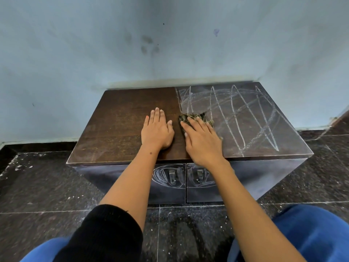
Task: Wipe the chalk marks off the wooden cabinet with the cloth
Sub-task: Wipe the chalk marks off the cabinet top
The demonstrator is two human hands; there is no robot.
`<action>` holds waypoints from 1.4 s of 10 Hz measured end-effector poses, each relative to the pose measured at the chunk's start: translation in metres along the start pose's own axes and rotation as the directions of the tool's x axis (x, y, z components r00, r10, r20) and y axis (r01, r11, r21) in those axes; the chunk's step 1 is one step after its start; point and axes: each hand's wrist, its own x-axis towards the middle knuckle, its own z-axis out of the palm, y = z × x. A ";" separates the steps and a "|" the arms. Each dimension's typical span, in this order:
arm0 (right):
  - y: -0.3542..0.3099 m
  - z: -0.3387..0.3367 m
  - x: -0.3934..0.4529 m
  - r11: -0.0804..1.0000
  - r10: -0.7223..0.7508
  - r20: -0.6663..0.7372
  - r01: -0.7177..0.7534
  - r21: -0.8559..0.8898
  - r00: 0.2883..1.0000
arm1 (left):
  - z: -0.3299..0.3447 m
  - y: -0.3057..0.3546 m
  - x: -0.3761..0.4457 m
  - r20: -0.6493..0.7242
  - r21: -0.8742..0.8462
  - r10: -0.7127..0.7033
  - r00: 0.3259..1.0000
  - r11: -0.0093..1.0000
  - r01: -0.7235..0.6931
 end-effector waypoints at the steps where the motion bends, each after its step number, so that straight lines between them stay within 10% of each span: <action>1: 0.005 0.007 -0.029 1.000 -0.027 -0.117 0.026 -0.008 0.993 | 0.002 -0.002 0.002 -0.003 0.006 -0.002 1.000 1.000 0.002; 8: 0.007 -0.008 0.027 0.998 0.044 0.069 -0.047 0.041 0.997 | 0.001 -0.003 0.001 0.003 0.005 0.009 1.000 1.000 -0.009; 14: 0.003 0.004 -0.020 0.997 0.073 -0.078 -0.075 -0.014 0.994 | 0.000 0.000 0.003 -0.004 0.024 0.003 1.000 1.000 -0.003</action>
